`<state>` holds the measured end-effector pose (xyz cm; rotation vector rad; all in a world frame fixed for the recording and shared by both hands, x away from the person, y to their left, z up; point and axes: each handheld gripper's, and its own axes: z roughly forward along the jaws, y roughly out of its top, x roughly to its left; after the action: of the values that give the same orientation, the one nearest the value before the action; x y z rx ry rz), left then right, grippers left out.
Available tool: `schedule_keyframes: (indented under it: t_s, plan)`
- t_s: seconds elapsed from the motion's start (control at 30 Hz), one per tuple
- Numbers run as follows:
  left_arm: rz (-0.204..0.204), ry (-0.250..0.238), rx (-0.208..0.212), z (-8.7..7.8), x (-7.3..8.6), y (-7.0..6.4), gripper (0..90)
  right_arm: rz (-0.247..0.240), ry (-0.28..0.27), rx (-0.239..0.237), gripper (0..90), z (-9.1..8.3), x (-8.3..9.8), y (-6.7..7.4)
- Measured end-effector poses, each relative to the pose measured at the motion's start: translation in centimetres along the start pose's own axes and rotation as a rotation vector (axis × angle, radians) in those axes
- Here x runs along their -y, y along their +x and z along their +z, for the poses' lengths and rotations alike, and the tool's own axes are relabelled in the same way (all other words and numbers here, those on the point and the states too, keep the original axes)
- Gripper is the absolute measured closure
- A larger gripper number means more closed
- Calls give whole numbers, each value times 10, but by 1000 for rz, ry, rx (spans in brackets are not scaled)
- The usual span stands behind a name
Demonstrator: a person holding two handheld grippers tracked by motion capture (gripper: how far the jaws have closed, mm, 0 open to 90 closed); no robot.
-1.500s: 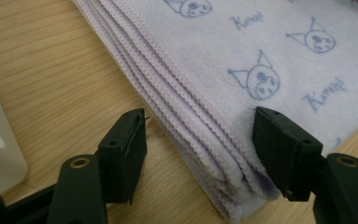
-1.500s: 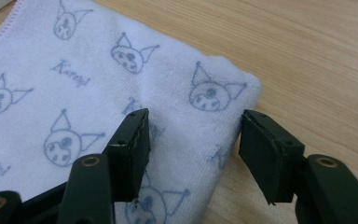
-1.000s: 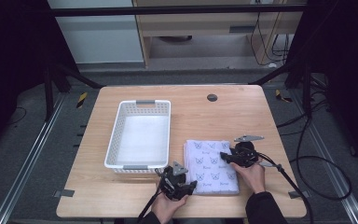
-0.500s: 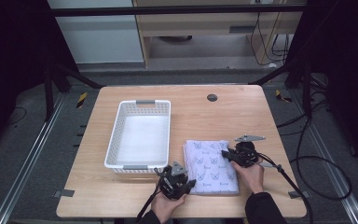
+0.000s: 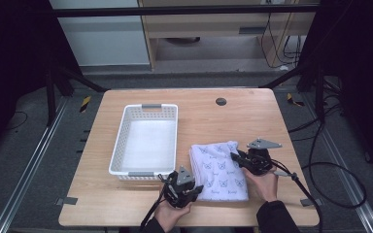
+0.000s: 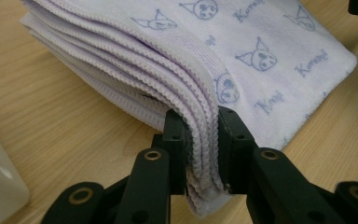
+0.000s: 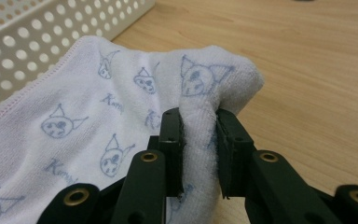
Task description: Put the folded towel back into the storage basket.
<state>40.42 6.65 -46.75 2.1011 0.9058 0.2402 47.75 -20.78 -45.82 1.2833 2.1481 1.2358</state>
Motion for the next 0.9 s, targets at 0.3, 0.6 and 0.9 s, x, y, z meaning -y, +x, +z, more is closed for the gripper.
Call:
schedule_keyframes:
  t_s: [0.3,0.6,0.9]
  plan:
    - [12,-21,6,-11,-7,-2,742,-22,-44,0,742,-16,-5,4]
    - [18,-41,2,-19,-13,-4,743,-30,-67,7,744,-22,-10,7]
    - [14,-82,5,-32,-22,-2,743,-31,-114,8,745,-31,-18,9]
